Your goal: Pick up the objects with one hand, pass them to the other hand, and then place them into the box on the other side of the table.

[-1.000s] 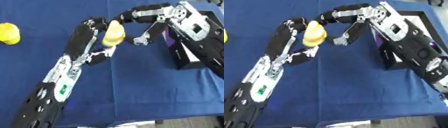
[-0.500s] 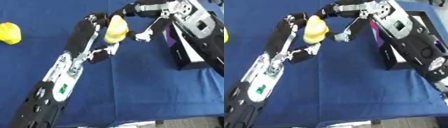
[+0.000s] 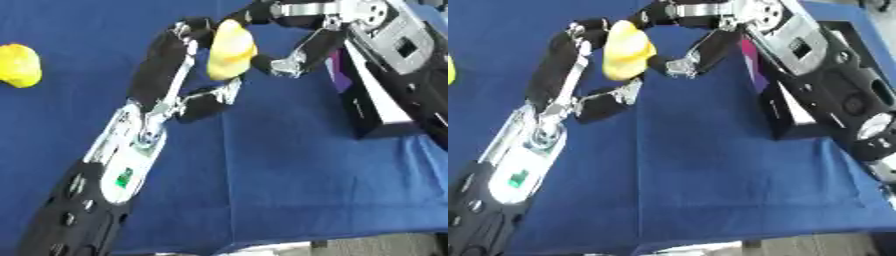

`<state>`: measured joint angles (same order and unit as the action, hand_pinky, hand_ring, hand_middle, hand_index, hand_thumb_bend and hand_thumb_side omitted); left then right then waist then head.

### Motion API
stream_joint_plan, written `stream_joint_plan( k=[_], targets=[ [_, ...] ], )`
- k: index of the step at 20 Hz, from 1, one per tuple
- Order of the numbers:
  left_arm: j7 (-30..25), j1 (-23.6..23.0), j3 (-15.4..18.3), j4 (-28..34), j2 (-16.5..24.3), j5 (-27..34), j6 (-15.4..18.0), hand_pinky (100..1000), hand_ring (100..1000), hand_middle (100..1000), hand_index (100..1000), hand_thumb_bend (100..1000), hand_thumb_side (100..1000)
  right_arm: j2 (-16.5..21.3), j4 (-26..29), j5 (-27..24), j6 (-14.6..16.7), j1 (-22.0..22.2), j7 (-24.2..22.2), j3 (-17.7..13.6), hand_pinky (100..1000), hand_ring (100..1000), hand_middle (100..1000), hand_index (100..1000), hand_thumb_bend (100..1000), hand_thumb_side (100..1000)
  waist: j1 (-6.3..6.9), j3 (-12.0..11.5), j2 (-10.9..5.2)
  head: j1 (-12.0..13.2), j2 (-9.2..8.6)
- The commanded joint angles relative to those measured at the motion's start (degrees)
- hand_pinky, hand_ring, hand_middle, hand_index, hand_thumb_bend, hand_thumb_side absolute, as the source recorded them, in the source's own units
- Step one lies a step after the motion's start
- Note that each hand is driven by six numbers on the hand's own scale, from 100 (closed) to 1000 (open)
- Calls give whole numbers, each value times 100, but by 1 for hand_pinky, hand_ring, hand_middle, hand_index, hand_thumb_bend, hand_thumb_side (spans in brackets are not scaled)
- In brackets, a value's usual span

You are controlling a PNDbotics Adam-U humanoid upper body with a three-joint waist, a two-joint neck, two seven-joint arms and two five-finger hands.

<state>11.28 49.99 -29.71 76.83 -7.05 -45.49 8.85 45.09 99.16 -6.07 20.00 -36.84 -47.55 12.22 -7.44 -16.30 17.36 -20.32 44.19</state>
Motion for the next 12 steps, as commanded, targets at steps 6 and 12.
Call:
stream_joint_plan(
  k=[6,12],
  targets=[
    [-92,273,-249,416,-317,203,-43,721,539,489,566,100,260,-162,347,17,536,-82,-441,304,946,1000,773,939,100,393,-50,42,-29,11,-7],
    [-73,255,-234,405,-320,233,-29,722,539,489,569,100,270,-174,282,-186,429,-79,-441,318,891,1000,620,838,100,334,-43,38,-33,6,-7]
  ],
)
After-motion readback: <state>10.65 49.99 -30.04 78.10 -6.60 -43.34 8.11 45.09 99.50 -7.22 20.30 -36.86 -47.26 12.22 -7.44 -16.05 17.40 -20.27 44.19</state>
